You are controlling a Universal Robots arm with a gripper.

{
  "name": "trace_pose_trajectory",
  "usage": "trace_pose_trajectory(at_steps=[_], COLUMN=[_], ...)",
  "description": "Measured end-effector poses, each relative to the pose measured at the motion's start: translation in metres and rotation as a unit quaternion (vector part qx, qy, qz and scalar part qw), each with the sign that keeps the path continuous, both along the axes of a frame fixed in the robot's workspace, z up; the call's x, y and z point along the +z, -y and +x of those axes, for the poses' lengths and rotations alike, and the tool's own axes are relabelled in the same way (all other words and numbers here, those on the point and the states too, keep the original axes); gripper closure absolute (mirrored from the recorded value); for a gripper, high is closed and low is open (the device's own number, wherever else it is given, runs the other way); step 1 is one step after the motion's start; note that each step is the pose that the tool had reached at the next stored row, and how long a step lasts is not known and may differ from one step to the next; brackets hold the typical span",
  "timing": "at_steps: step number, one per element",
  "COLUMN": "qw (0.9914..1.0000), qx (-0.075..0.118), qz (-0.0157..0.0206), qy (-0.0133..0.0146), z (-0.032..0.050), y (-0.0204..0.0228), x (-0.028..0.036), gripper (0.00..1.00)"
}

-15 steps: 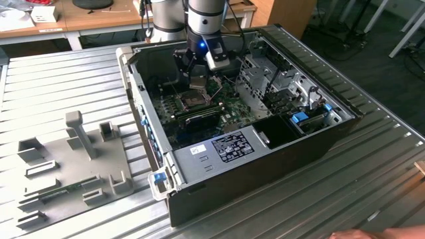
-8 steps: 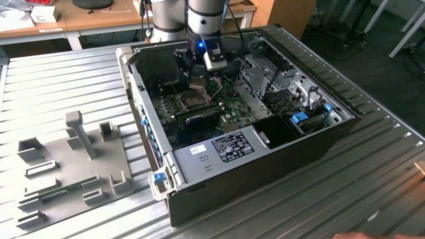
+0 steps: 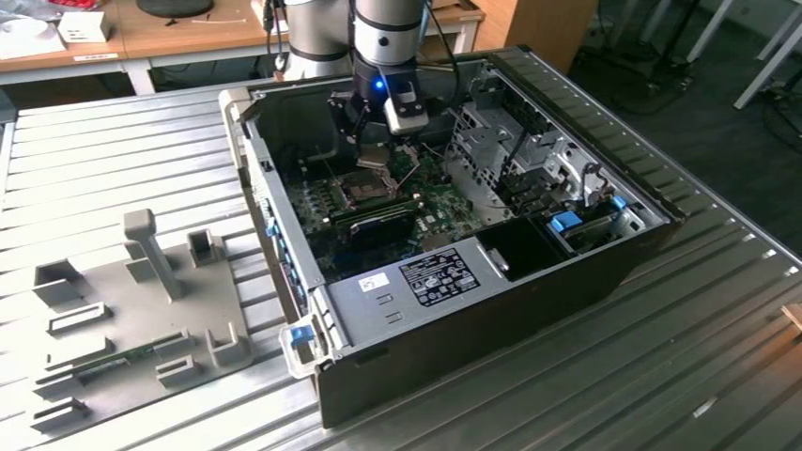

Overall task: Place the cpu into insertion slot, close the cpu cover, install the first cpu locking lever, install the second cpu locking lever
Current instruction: 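Place the cpu into insertion slot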

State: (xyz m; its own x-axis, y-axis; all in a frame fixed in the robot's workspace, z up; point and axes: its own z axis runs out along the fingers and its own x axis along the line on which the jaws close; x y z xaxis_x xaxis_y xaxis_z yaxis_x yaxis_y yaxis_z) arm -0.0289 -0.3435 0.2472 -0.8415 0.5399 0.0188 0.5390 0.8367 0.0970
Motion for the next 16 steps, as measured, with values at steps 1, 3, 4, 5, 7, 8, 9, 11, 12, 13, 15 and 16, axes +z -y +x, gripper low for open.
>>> trace_pose_trajectory(at_steps=[1,3,4,5,7,8,9,11,12,13,15,16], qw=[0.99999,0.99983,0.99963,0.99936,0.99859,0.99810,0.99759,0.99667,0.99617,0.99566,0.99452,0.99391], qx=[-0.003,-0.018,-0.027,-0.036,-0.053,-0.062,-0.069,-0.082,-0.087,-0.093,-0.105,-0.110], qz=[0.0000,0.0000,-0.0003,-0.0007,-0.0015,-0.0017,-0.0019,-0.0021,-0.0024,-0.0027,-0.0036,-0.0040], qy=[0.0000,0.0000,0.0000,0.0000,0.0000,0.0000,0.0000,0.0000,0.0000,0.0000,0.0001,0.0001], z=[0.0000,0.0000,0.0000,0.0000,0.0000,0.0000,-0.0001,-0.0003,-0.0004,-0.0005,-0.0007,-0.0008], y=[0.0000,-0.0001,-0.0001,0.0000,0.0000,0.0000,0.0001,0.0000,0.0000,0.0000,0.0000,0.0000], x=[0.0000,-0.0003,-0.0004,-0.0006,-0.0009,-0.0010,-0.0010,-0.0011,-0.0011,-0.0011,-0.0011,-0.0012], gripper=[0.46,0.46,0.46,0.46,0.46,0.46,0.46,0.46,0.46,0.46,0.46,0.46])
